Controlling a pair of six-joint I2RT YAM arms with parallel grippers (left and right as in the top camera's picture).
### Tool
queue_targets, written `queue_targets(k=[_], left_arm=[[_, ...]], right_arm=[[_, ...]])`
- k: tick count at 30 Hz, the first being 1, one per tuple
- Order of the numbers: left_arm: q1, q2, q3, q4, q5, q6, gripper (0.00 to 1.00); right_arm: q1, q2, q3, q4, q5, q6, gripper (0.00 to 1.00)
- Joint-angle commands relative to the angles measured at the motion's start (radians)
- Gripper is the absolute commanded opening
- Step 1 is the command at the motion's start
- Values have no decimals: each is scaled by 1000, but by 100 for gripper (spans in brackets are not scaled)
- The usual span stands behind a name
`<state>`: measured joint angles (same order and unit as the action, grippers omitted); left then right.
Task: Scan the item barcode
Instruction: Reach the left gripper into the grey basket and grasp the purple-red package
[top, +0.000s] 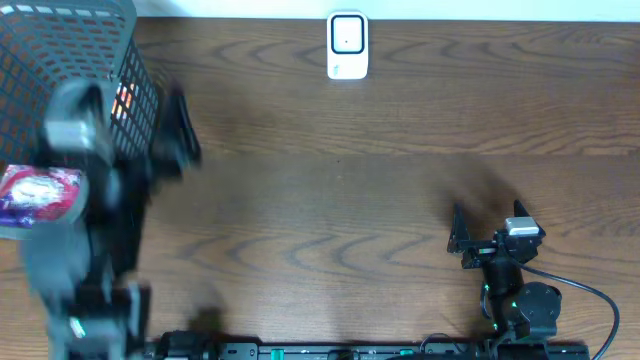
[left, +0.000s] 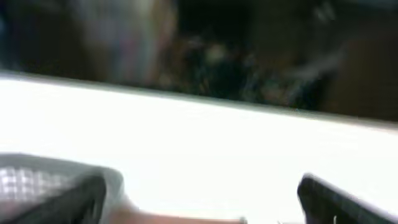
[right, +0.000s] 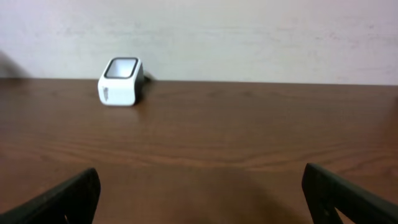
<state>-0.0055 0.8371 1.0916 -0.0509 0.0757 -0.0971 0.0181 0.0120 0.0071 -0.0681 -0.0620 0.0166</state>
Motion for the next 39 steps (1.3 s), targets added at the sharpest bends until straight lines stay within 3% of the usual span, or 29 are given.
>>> queue_targets(k=[1, 5, 9, 21, 24, 30, 39], left_arm=[[72, 270, 332, -205, -173, 93, 98], [227, 587, 724, -562, -197, 93, 98], [364, 787, 921, -738, -172, 74, 98], [604, 963, 919, -1027, -208, 29, 98], [635, 996, 911, -1070, -207, 112, 98], [612, 1006, 855, -1067, -208, 240, 98], [543, 1007, 634, -995, -317, 285, 98]], right_arm=[[8, -5, -2, -4, 4, -10, 99], [8, -5, -2, -4, 4, -10, 99], [8, -5, -2, -4, 4, -10, 99], [8, -5, -2, -4, 4, -10, 99], [8, -5, -2, -4, 4, -10, 99], [8, -5, -2, -4, 4, -10, 99], [8, -5, -2, -4, 4, -10, 99]])
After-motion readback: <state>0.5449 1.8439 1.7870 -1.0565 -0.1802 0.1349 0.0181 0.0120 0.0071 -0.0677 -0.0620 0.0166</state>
